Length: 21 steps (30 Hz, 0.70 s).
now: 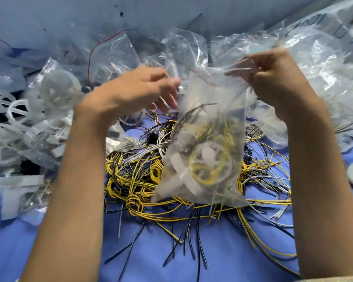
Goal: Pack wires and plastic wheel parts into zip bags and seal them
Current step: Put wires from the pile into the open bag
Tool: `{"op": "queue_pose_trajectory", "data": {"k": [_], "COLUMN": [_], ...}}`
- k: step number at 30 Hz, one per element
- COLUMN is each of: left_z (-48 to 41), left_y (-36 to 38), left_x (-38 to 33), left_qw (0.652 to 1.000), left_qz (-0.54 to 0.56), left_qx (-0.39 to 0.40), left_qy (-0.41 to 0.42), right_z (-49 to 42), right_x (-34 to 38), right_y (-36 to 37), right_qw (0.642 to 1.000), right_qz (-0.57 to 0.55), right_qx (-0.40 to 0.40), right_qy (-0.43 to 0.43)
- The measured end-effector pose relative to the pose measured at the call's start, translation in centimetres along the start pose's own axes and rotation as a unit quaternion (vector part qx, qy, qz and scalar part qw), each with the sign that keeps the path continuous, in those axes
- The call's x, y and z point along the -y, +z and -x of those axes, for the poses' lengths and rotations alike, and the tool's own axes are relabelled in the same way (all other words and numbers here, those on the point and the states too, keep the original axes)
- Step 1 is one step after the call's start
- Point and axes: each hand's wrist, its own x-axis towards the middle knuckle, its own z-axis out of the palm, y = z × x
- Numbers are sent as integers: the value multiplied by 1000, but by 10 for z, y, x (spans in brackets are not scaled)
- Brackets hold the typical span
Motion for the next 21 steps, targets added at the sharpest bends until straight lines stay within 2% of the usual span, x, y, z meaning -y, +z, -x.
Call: {"op": "queue_pose_trajectory", "data": {"k": [2, 4, 5, 15, 21], "left_z": [-5, -2, 0, -3, 5], "left_y": [4, 6, 7, 24, 19], "left_x": [9, 16, 15, 13, 0], "left_qw": [991, 961, 951, 958, 979], "left_qz": [-121, -215, -229, -200, -90], "left_qx": [29, 136, 172, 199, 185], "left_qy": [-47, -107, -119, -43, 6], "right_z": [-1, -1, -1, -1, -4], "right_x": [-2, -2, -2, -2, -7], "right_y": [0, -1, -1, -3, -6], "right_qw": [1000, 1000, 1000, 1000, 999], "right_qz": [-9, -19, -24, 23, 24], "right_qx": [-9, -7, -4, 3, 27], "right_qy": [1, 1, 3, -2, 28]}}
